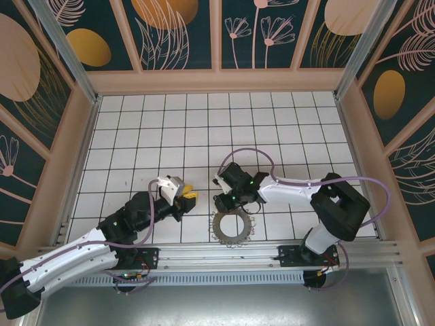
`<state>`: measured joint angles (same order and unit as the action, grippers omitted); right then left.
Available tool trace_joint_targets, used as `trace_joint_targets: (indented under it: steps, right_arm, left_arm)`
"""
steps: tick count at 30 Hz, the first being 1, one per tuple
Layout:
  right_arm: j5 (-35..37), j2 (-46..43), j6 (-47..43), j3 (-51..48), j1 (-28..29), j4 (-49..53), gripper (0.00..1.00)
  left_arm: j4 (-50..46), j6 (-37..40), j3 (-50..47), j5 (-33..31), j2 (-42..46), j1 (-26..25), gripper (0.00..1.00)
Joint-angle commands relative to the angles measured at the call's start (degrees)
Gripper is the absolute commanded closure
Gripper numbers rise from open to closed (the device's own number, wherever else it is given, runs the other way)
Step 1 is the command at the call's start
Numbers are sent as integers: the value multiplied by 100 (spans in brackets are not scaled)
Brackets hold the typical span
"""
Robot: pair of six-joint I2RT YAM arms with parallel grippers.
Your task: Put the keys on the keyring
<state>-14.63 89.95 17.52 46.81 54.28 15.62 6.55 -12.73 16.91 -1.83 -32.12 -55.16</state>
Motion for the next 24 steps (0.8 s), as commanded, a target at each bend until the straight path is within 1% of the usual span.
trace_joint_targets:
  steps: [1,12,18,24]
  right_arm:
    - [75,108,50,54,52,-11,75]
    - [54,242,6,34,47,-41,82]
    - [48,284,-18,41,49,-50,85]
    - [136,140,-51,31,53,-43,91]
  left_arm:
    - [189,8,-21,55,46,-22,66]
    - [233,4,-21,139,43,-24,66]
    - [237,3,-30,151,77,-19,66]
    - [195,-8,-12,139,92,-25,66]
